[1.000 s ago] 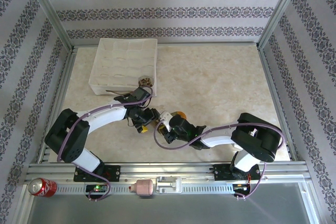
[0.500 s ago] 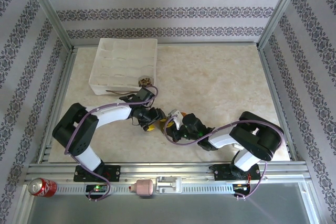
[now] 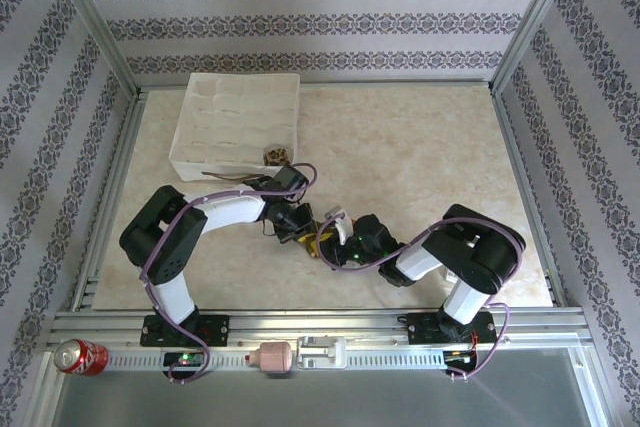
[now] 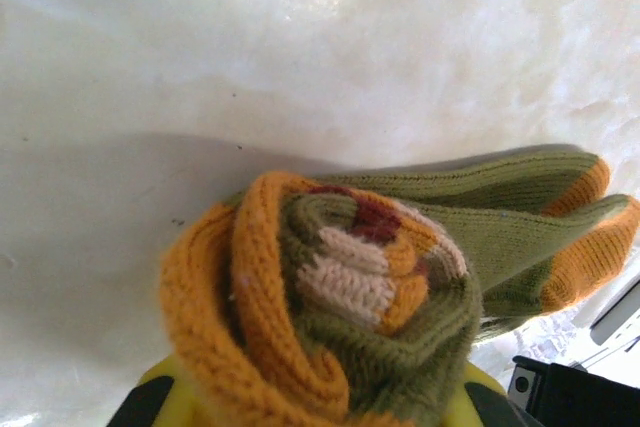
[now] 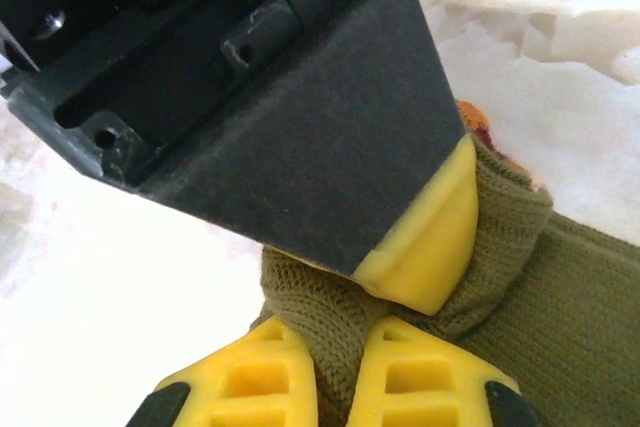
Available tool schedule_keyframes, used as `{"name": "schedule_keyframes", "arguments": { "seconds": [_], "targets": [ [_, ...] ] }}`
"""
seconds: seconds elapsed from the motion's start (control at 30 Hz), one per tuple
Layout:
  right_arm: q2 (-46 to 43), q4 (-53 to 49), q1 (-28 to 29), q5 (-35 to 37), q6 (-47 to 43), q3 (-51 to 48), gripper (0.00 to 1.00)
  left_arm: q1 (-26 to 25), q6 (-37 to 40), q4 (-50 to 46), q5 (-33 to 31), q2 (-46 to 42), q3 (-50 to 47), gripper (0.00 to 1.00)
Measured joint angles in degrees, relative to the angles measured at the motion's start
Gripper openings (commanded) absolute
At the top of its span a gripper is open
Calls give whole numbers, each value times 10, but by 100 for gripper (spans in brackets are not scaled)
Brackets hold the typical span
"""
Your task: Roll the socks
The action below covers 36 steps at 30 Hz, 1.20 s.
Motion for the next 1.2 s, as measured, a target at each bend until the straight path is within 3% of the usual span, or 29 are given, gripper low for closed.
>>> {"name": "schedule_keyframes", "arguments": {
  "seconds": [0.1, 0.23, 0.33, 0.47, 0.6, 0.77, 0.97, 1.2],
  "targets": [
    [3, -85, 0, -14, -47, 58, 3, 19, 2, 34, -12, -31, -44, 0],
    [51, -241, 19, -47, -145, 205, 31, 67, -21, 54, -57, -127, -139, 0],
    [51, -331, 55, -39, -214, 256, 49, 64, -51, 36, -84, -202, -193, 0],
    [-22, -357, 87, 21, -250, 209, 61, 22, -105, -25, -106, -237, -203, 0],
    [-113, -341, 137, 117, -235, 128, 69, -8, -143, -108, -129, -205, -152, 0],
    [-129, -310, 227, 235, -182, 76, 70, -33, -161, -212, -154, -110, -43, 0],
    [-127, -260, 230, 310, -120, 75, 69, -40, -158, -293, -152, -26, 47, 0],
    [-65, -213, 238, 319, -52, 88, 66, -40, -145, -348, -148, 23, 101, 0]
  ]
}}
